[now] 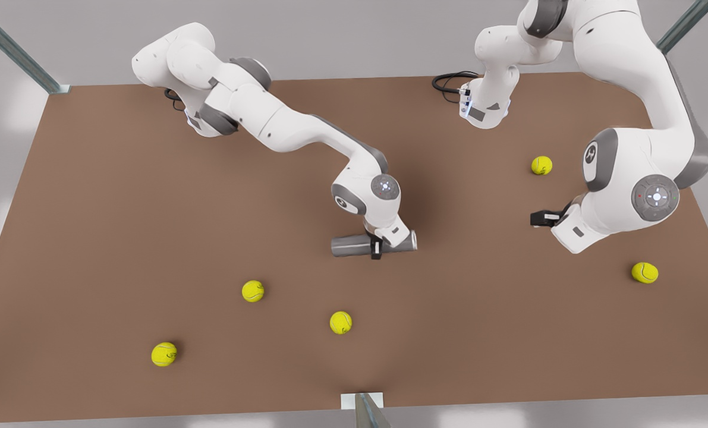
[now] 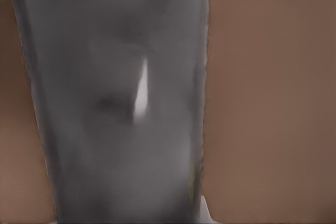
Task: Put the tennis tube upright
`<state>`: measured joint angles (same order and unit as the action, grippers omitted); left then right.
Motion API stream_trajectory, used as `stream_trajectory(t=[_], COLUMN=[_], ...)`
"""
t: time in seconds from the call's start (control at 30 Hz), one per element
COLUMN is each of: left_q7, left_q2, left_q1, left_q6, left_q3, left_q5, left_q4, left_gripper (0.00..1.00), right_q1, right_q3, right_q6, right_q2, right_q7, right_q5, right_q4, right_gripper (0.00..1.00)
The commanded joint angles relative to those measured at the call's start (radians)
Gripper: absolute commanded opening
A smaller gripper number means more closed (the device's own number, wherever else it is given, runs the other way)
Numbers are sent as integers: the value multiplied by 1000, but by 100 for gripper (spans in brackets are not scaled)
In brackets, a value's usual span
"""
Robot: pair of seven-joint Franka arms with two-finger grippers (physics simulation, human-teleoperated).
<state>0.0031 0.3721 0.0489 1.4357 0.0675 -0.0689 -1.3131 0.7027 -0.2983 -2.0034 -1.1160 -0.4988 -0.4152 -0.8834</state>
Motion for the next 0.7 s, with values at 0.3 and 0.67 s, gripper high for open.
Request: stream_trajectory(t=[0.3, 0.67], left_q7=[0, 66], left_q2=[4, 424], left_q1=[-3, -30], left_q6=[5, 400], left_q3=[0, 26], left_q5=[0, 957], left_q4=[0, 3], left_gripper=[100, 100], right_q1=[-37, -825], right_q3=[-15, 42], right_q6=[9, 371], right_q2=[105, 897], right_q7=[-9, 568], right_q5=[75, 283], right_q4=[-29, -626], right_gripper=[100, 100])
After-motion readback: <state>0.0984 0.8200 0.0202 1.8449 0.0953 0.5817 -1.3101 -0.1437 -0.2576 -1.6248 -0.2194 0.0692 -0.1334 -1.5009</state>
